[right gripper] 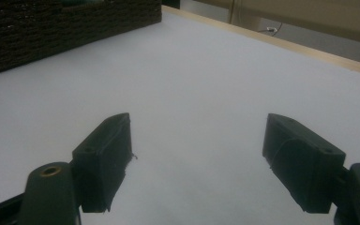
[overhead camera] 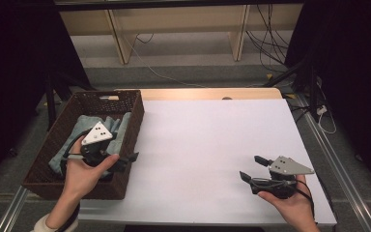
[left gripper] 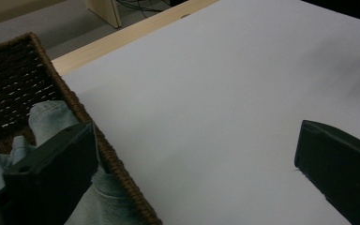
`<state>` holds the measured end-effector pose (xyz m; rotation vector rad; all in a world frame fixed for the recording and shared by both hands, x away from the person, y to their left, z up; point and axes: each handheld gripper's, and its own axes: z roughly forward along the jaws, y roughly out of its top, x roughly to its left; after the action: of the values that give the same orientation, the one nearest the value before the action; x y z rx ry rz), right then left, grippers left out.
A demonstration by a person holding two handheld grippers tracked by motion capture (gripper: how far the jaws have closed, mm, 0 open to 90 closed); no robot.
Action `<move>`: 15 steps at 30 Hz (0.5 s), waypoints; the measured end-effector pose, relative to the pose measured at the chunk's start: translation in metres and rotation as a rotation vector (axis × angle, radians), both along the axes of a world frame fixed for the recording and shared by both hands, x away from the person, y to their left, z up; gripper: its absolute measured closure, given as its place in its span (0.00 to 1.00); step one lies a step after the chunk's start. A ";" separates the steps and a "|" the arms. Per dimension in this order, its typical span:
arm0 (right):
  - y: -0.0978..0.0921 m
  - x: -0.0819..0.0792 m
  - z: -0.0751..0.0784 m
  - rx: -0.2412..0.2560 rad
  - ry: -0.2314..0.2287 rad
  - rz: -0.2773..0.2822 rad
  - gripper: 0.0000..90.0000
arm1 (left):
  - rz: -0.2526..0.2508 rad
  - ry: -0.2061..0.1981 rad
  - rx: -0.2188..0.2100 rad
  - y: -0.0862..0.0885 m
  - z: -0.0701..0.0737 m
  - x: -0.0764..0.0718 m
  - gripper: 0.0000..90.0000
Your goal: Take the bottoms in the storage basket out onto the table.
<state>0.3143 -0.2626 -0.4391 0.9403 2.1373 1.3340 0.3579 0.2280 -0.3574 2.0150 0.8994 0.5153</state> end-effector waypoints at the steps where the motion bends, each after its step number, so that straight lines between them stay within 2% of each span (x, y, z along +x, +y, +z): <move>1: 0.000 0.000 0.000 0.000 -0.001 -0.001 0.28 | 0.006 0.002 -0.001 0.002 0.000 0.002 0.00; 3: 0.000 0.000 0.000 0.004 -0.005 -0.003 0.28 | 0.013 0.003 0.002 0.004 0.001 0.005 0.00; 7: 0.001 -0.001 0.001 -0.006 -0.005 -0.004 0.27 | 0.059 0.009 0.018 0.015 0.002 0.022 0.00; 11: 0.001 -0.001 0.001 -0.007 -0.005 -0.001 0.27 | 0.090 0.026 0.036 0.024 0.001 0.033 0.00; 12: 0.001 -0.001 0.001 -0.010 -0.004 -0.003 0.27 | 0.111 0.039 0.044 0.030 -0.001 0.041 0.00; 13: 0.001 -0.002 0.001 -0.008 -0.003 -0.003 0.27 | 0.111 0.039 0.044 0.030 -0.001 0.041 0.00; 14: 0.001 -0.002 0.002 -0.008 -0.003 -0.003 0.27 | 0.141 0.048 0.054 0.037 -0.003 0.049 0.00; 15: 0.001 -0.002 0.002 -0.008 -0.003 -0.003 0.27 | 0.141 0.048 0.054 0.037 -0.003 0.049 0.00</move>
<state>0.3127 -0.2612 -0.4376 0.9378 2.1363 1.3233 0.4072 0.2653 -0.3607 2.0298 1.0726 0.5760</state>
